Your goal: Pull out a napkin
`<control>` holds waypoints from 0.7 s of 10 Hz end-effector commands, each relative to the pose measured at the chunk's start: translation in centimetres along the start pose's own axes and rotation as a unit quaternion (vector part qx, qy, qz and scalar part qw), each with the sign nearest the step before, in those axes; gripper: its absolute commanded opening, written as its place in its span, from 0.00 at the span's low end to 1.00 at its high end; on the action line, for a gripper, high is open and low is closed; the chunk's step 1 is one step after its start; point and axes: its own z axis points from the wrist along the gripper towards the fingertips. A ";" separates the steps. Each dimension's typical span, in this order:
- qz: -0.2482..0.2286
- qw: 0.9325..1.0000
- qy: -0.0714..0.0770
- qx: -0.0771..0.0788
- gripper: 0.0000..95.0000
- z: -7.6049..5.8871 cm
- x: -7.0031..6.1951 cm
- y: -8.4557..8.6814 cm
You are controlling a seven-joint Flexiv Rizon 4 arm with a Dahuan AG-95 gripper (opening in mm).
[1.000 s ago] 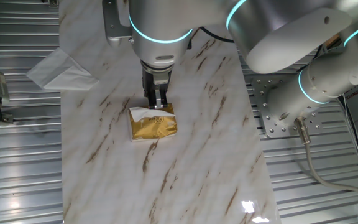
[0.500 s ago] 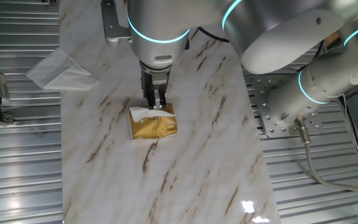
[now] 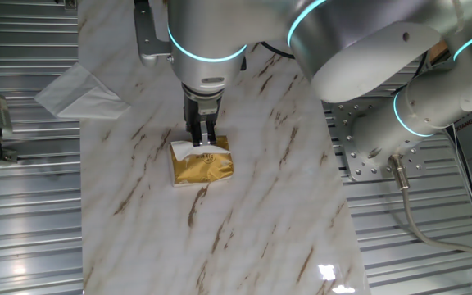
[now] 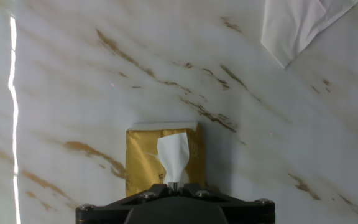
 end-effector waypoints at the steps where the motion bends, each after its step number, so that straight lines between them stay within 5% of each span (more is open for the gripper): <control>1: 0.008 1.000 0.003 -0.005 0.00 0.2 0.1 0.1; 3: 0.005 1.000 0.002 -0.001 0.00 0.4 0.1 0.3; 4: 0.003 1.000 0.001 -0.002 0.20 0.5 0.1 0.3; 5: 0.002 1.000 -0.003 -0.003 0.20 0.5 0.1 0.3; 6: 0.002 1.000 -0.002 -0.003 0.40 0.6 0.1 0.3; 7: 0.002 1.000 -0.003 -0.003 0.40 0.6 0.1 0.3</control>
